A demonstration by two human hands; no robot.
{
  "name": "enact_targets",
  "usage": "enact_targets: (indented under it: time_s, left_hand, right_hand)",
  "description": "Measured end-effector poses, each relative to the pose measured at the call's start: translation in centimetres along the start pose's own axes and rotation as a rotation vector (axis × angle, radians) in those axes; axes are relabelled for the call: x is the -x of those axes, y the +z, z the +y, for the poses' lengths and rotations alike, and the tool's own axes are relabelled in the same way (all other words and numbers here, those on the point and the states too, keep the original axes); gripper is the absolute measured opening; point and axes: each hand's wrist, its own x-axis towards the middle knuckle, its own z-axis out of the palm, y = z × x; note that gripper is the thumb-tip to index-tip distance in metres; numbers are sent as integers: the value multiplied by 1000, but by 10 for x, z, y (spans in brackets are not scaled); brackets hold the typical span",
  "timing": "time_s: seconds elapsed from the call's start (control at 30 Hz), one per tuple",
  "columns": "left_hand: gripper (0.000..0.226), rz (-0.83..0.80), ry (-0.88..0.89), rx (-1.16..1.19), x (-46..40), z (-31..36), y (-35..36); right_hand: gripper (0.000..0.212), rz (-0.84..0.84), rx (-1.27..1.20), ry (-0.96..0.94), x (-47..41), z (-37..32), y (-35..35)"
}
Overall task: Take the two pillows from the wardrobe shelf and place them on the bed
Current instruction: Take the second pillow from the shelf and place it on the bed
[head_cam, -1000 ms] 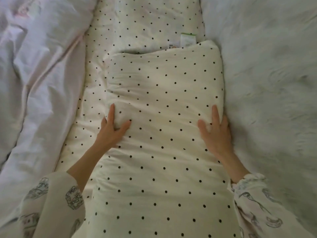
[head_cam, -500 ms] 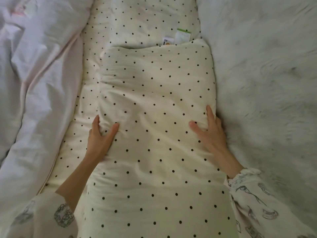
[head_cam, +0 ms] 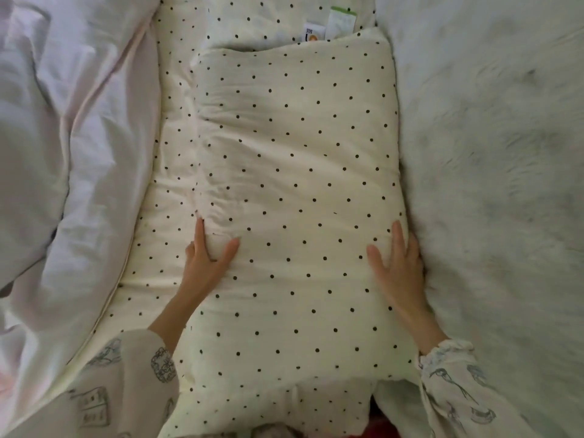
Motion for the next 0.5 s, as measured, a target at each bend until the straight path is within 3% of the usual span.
enact_targets:
  time_s: [0.3, 0.5]
  left_hand:
    - [116, -214, -138, 101, 57, -46, -6]
    - [120, -164, -60, 109, 70, -53, -9]
  right_hand:
    - [84, -28, -83, 160, 63, 34, 4]
    - [87, 64, -18, 180, 81, 24, 2]
